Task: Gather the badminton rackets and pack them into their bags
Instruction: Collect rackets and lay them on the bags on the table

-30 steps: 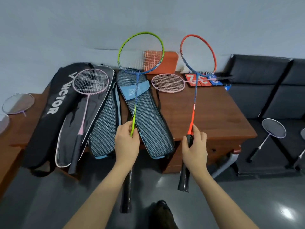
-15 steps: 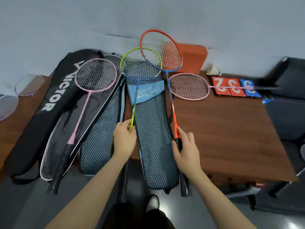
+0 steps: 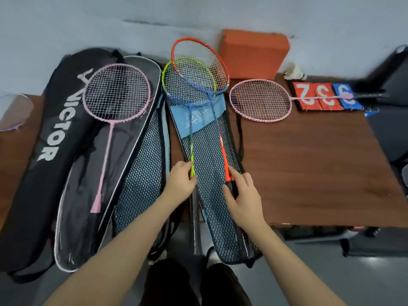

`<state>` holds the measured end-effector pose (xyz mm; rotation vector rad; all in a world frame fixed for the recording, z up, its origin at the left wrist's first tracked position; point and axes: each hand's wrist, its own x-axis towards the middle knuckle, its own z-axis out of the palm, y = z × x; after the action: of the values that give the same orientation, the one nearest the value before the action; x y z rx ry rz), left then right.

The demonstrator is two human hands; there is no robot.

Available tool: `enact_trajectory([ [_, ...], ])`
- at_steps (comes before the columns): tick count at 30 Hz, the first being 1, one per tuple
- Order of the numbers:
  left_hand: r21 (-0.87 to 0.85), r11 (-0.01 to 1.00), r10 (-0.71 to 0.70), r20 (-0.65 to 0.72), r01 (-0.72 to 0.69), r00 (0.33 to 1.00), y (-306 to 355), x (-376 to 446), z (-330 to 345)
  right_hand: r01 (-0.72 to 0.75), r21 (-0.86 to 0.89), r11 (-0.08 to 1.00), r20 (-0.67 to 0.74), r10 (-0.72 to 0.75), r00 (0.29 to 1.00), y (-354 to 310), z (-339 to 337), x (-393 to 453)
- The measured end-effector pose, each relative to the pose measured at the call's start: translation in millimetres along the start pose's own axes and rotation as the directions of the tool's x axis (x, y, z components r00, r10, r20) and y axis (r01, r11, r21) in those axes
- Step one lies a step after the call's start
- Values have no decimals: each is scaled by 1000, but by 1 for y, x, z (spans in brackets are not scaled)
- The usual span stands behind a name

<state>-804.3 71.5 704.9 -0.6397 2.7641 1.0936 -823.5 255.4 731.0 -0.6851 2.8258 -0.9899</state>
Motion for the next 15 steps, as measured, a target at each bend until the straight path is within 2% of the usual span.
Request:
enact_trajectory([
  [2, 180, 981, 71, 41, -77, 997, -16, -6, -3, -35, -19, 999, 4, 35, 999, -8, 15, 0],
  [4, 239, 958, 155, 40, -160, 987, -28, -11, -9, -72, -40, 997, 6, 72, 997, -14, 30, 0],
  [10, 241, 945, 241, -51, -222, 969, -58, -14, -43, -151, -121, 981, 1, 152, 988, -35, 69, 8],
  [15, 229, 953, 236, -159, -197, 958, -91, -15, -78, -221, -195, 955, -12, 223, 975, -46, 93, 12],
])
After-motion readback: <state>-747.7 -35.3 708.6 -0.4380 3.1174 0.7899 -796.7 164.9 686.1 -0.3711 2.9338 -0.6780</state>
